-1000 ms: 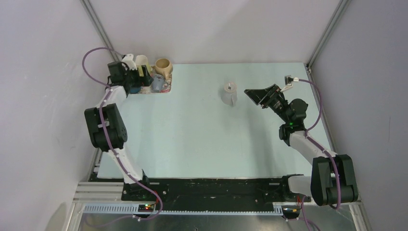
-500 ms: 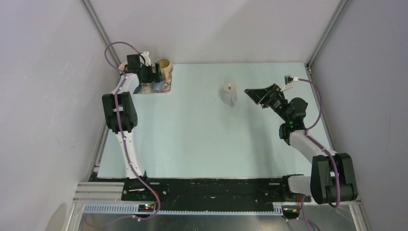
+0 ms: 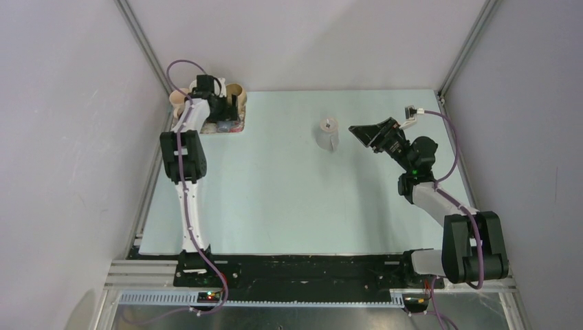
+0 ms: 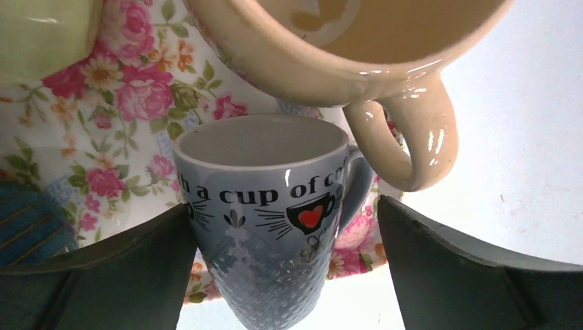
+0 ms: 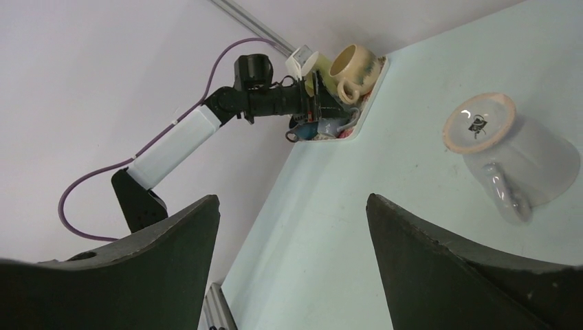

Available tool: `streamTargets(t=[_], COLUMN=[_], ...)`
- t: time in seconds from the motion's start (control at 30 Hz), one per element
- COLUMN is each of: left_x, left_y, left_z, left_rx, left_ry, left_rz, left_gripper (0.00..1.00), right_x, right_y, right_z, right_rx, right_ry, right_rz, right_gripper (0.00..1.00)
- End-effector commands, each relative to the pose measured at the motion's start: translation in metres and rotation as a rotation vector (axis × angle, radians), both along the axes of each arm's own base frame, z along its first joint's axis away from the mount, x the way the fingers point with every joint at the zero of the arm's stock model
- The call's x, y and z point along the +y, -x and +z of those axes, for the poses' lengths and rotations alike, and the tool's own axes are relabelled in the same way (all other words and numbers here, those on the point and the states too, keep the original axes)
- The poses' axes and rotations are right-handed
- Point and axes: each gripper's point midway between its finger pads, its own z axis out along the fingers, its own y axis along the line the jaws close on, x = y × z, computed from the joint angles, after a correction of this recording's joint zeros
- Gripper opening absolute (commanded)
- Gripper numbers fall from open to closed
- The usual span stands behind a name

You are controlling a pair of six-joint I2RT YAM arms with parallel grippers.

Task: Turn the mug right side up
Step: Pick up the cup from the tray.

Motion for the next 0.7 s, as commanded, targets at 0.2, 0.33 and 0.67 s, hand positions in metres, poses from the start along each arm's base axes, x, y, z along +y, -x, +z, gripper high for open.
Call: streamTargets(t=[0.2, 0.33, 0.67], left_x=[0.009, 0.007, -0.006], left_y=[-0.003, -0.001, 0.021], left_z=[0.002, 0.001, 0.049], left_rx=[0.046, 0.055, 0.009], left_ry=[-0.017, -0.007, 0.085], left_rz=[0.084, 0.087, -0.013], left_gripper=[0.64, 0.45, 0.0], right_x=[-0.002, -0.006, -0.008], right_y=[-0.004, -0.003, 0.003], right_z=[0.018, 0.022, 0.039], right_rx=[-0.042, -0.05, -0.114], right_ry=[-0.015, -0.017, 0.009], right_rz=[0.003, -0.005, -0.003], right_gripper=[0.82, 0.82, 0.81])
